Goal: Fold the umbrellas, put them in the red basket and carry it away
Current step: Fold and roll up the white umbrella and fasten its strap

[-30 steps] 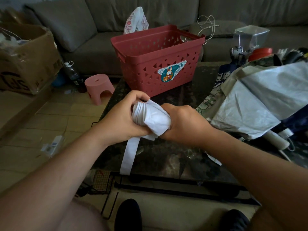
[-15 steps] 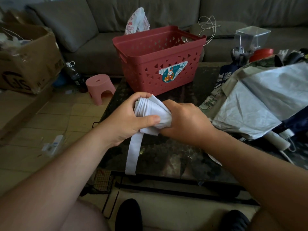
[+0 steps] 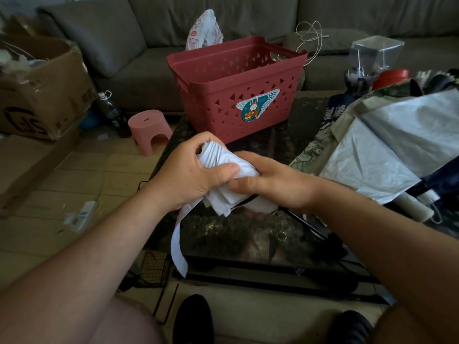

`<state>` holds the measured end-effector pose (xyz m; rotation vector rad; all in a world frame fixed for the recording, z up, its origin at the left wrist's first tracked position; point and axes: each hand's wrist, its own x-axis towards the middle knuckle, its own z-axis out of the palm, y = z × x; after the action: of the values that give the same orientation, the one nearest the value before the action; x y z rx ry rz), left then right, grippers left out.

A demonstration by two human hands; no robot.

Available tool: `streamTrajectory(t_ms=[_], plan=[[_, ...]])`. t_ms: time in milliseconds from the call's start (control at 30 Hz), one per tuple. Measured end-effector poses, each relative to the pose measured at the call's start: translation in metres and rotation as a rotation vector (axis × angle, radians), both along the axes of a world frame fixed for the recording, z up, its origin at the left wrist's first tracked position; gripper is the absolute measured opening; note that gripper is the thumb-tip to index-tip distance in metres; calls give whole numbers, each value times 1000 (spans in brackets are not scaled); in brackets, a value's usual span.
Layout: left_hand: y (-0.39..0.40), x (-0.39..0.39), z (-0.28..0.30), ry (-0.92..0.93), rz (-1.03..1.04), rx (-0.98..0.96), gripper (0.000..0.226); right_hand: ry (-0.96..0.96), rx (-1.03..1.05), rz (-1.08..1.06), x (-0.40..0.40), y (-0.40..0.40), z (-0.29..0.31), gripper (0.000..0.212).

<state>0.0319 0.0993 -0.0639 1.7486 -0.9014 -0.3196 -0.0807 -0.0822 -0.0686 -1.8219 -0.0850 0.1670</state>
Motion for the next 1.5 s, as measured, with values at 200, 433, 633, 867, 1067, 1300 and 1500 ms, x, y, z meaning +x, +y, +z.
streamTrajectory(t_ms=[200,433,633,867,1067,1300,1500], plan=[[-9,-4,3,14,40,-8,25,-318,-588,-211,-4,9,-6,56],[-5,0,-4,123,-50,33,42,-91,-377,-256,2,0,-10,45],[-11,0,-11,133,-52,-64,33,104,134,-186,-2,9,-10,30],[-13,-2,-7,-139,133,-24,20,76,147,-21,-1,19,-6,40],[-14,0,-4,-286,210,21,6,-71,-266,-136,2,18,-4,39],[-15,-1,0,-163,131,78,15,-56,-347,-166,-1,19,1,31],[-15,-3,2,32,59,-155,7,295,426,-50,-8,27,5,32]])
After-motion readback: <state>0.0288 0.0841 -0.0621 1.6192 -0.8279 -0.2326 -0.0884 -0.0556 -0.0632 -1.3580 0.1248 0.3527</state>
